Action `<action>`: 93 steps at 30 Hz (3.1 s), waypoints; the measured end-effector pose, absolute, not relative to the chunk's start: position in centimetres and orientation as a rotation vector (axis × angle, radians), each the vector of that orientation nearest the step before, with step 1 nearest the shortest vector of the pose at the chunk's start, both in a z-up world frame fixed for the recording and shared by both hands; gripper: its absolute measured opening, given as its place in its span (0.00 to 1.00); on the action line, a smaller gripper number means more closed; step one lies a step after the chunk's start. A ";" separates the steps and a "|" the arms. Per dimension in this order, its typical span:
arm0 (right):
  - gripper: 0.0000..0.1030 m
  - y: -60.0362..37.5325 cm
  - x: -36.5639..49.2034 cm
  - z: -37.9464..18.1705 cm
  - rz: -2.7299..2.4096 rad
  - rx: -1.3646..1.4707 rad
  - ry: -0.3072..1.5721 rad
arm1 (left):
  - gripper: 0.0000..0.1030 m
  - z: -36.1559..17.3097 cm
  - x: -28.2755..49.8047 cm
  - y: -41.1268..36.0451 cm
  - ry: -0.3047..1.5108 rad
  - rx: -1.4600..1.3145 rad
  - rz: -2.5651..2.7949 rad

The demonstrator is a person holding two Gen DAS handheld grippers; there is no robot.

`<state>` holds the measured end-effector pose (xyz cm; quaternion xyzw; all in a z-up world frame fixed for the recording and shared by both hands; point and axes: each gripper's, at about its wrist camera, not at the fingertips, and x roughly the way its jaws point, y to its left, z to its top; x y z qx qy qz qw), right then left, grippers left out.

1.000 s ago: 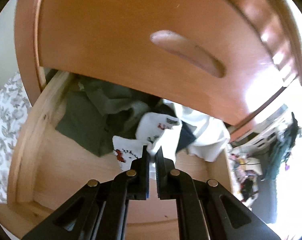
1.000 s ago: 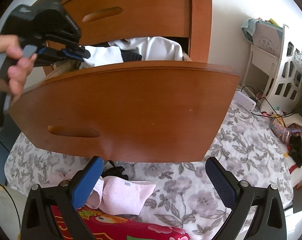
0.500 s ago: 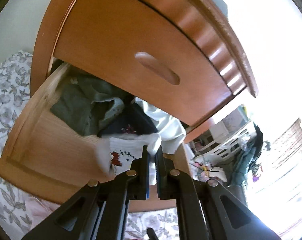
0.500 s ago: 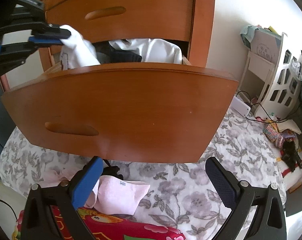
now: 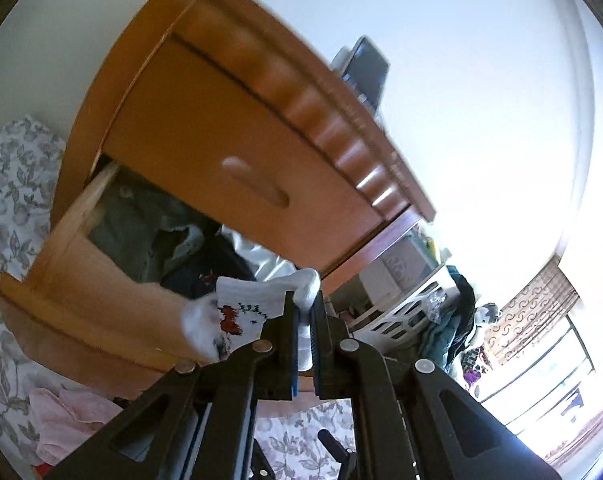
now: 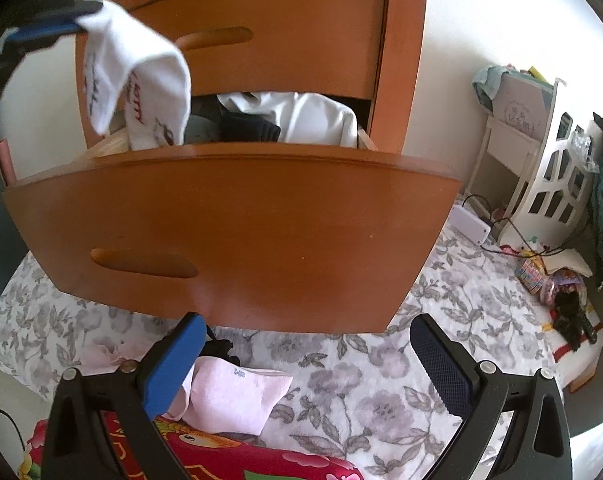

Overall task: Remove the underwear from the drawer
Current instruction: 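Lift the white sock up out of the drawer with the left gripper, then carry the white sock down onto the pink cloth on the bedspread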

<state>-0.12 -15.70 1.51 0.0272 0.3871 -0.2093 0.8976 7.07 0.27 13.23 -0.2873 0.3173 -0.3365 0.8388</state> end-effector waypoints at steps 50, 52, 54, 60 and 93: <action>1.00 -14.0 -2.1 3.7 -0.498 -0.038 0.650 | 0.04 12.2 0.5 5.3 0.768 -0.575 -0.666; 1.00 -14.0 -2.0 3.7 -0.499 -0.034 0.654 | 0.04 11.5 0.7 4.9 0.800 -0.567 -0.664; 1.00 -14.1 -2.0 3.6 -0.498 -0.033 0.656 | 0.04 10.7 1.0 4.4 0.830 -0.561 -0.662; 1.00 -14.0 -1.9 3.5 -0.497 -0.032 0.660 | 0.04 8.6 1.5 3.0 0.901 -0.533 -0.659; 1.00 -14.3 -1.5 3.1 -0.491 -0.021 0.685 | 0.04 -5.8 4.0 1.6 1.329 -0.388 -0.381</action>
